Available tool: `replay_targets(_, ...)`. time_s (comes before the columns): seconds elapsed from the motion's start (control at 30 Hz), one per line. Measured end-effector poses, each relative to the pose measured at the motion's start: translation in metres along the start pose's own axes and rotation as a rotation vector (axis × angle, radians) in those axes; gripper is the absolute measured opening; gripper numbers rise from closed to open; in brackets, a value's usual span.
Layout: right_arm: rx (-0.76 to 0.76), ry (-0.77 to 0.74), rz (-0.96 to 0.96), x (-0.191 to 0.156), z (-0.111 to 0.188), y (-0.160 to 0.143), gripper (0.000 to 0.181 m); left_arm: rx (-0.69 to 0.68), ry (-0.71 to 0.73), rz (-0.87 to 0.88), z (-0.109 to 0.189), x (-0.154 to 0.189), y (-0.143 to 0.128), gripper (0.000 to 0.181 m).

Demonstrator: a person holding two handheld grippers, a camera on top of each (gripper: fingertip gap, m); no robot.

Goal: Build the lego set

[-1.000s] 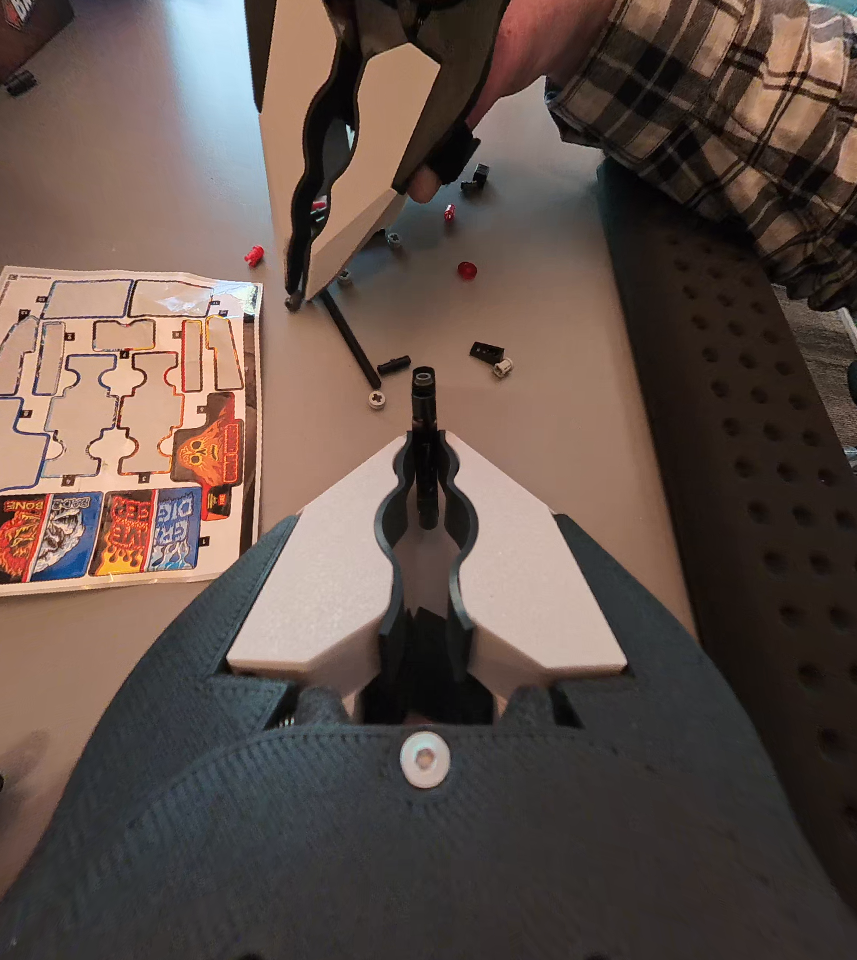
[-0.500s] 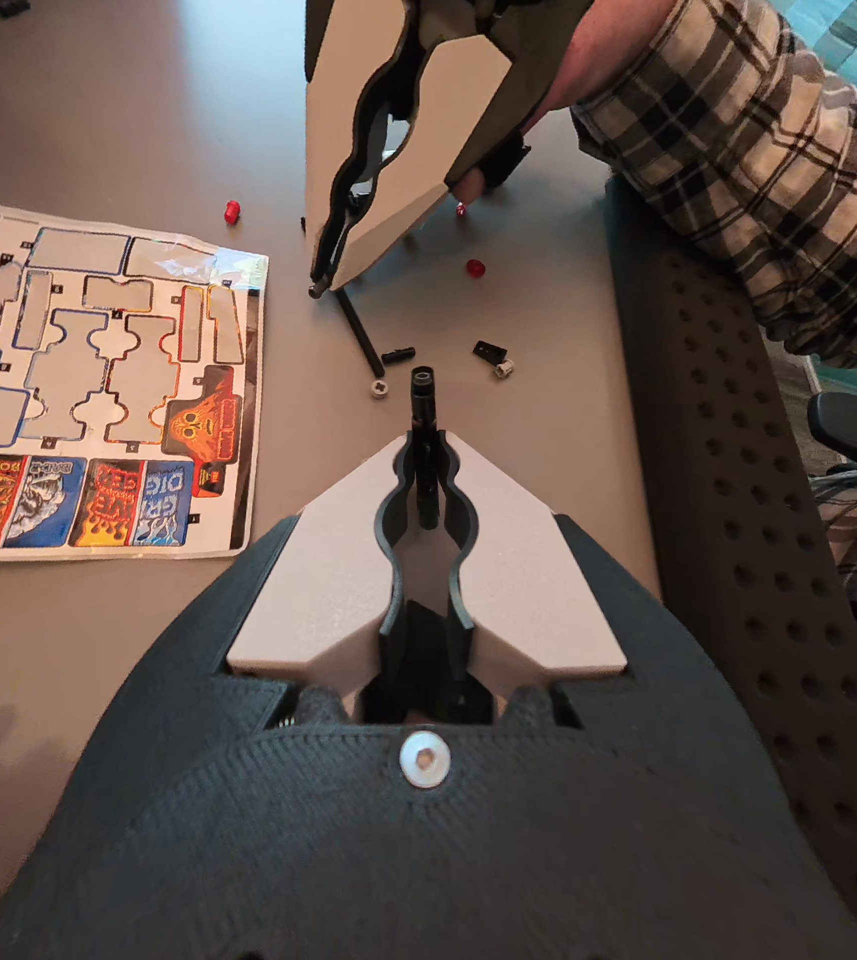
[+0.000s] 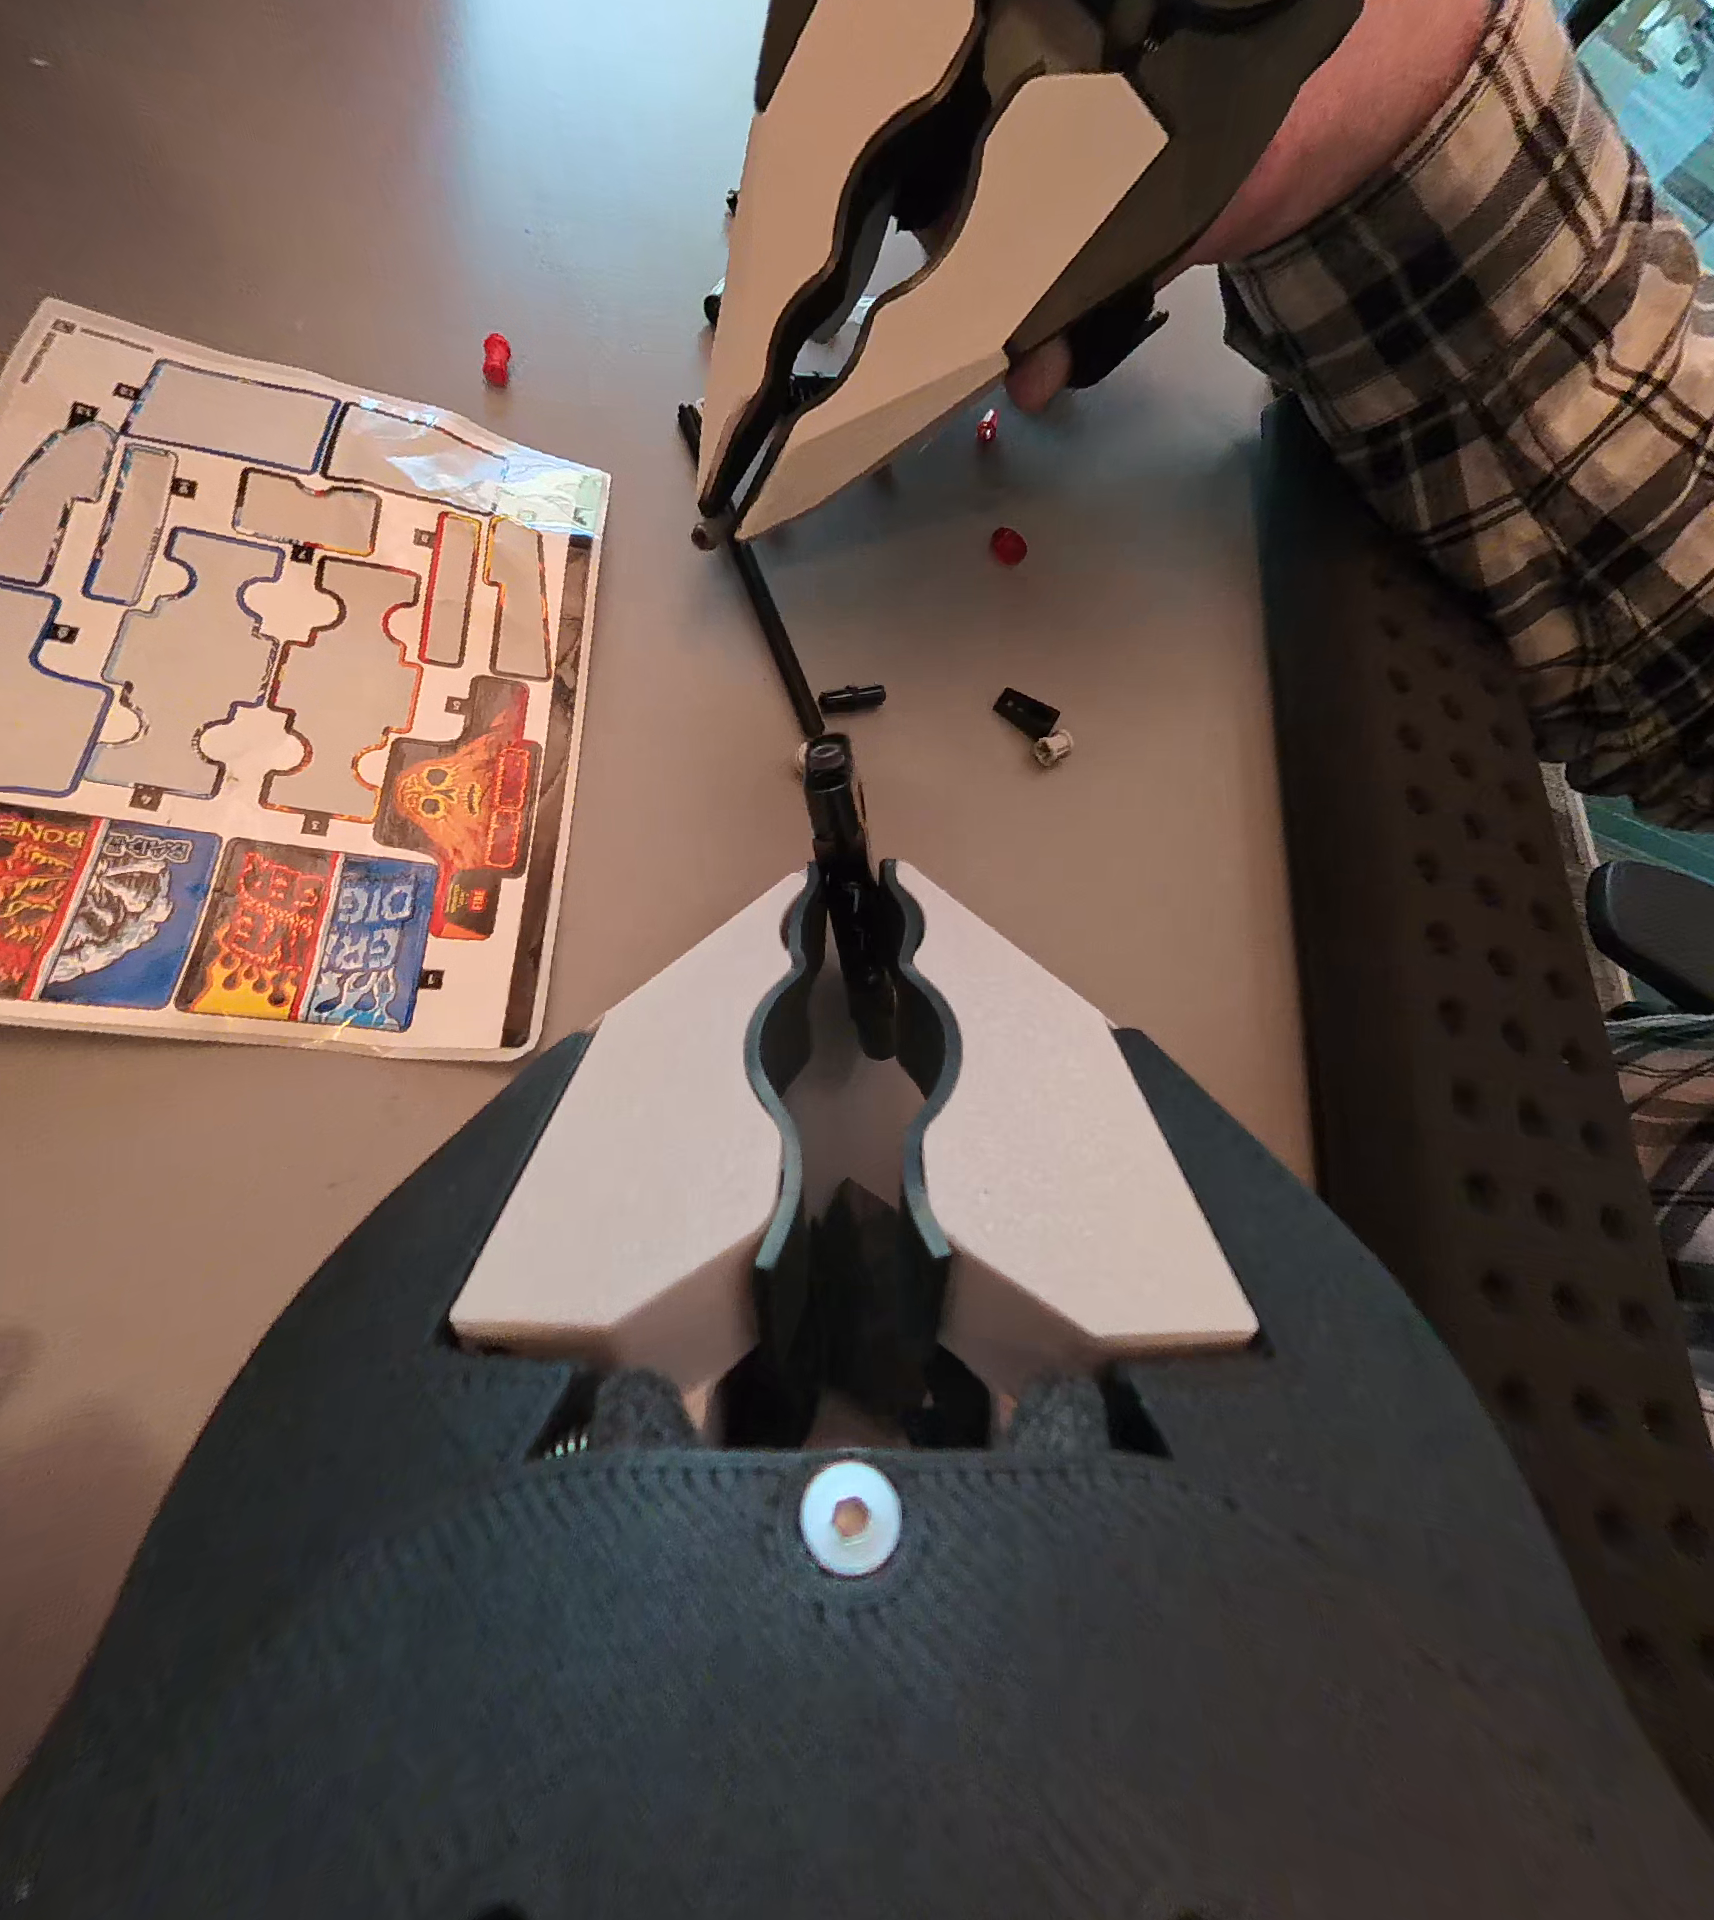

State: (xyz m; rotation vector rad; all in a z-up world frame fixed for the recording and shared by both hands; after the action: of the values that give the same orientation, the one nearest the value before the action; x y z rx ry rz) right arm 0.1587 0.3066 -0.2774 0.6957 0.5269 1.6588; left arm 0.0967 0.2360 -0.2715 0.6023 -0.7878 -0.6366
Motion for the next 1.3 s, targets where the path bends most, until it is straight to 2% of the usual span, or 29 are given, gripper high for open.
replay_targets(0.63,0.007,-0.016,-0.001,0.002,0.003,-0.004,0.001,-0.091,0.076,-0.009,0.001,-0.01,-0.014,0.019)
replay_targets(1.3,0.013,-0.029,0.006,0.004,0.004,-0.004,0.001,-0.112,0.103,-0.032,0.004,-0.012,-0.017,0.027)
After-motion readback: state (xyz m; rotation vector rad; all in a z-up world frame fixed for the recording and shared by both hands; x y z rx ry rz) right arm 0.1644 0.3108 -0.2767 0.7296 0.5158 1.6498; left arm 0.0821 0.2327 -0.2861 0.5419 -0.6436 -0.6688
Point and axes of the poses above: each gripper's, where its closed fingertips meet, z back along the fingers, y out of its top, x = y × z across the jaws, the point moved 1 cm from there along z, back along the fingers, and after that the axes turned 8 degrees about z, right-handed, at the moved point
